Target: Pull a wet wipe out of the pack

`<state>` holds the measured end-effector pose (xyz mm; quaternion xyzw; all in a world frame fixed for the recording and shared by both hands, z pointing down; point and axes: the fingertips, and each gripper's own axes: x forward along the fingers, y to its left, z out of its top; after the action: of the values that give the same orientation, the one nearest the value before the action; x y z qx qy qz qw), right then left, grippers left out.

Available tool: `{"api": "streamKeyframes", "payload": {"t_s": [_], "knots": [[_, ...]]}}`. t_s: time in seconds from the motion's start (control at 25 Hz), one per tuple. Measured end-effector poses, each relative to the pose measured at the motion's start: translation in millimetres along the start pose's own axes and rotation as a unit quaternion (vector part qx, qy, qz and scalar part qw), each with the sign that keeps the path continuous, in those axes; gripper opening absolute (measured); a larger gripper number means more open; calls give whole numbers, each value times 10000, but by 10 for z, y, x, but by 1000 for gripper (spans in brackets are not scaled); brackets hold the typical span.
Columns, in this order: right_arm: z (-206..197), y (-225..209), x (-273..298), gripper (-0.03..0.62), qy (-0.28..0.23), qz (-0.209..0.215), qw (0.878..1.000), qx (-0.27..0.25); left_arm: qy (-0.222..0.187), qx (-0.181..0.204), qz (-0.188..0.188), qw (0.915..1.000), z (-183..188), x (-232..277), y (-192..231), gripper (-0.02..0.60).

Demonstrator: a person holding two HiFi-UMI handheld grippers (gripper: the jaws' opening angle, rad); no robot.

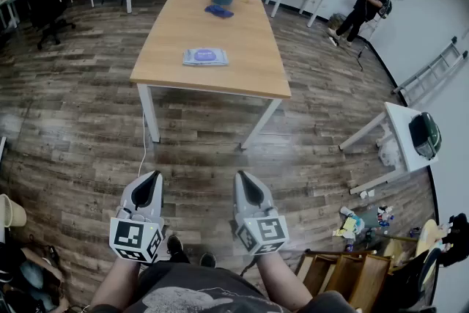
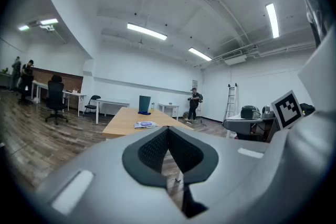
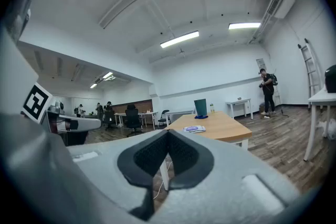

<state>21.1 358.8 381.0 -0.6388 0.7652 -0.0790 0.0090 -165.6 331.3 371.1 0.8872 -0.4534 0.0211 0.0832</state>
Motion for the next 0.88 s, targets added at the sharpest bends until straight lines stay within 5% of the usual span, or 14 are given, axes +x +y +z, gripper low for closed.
{"api": "streamKeyframes", "payload": {"t_s": [0.88], "knots": [[-50, -6, 117, -11, 157, -138, 9994, 274, 161, -136, -52, 9998, -93, 135, 192, 18]]}}
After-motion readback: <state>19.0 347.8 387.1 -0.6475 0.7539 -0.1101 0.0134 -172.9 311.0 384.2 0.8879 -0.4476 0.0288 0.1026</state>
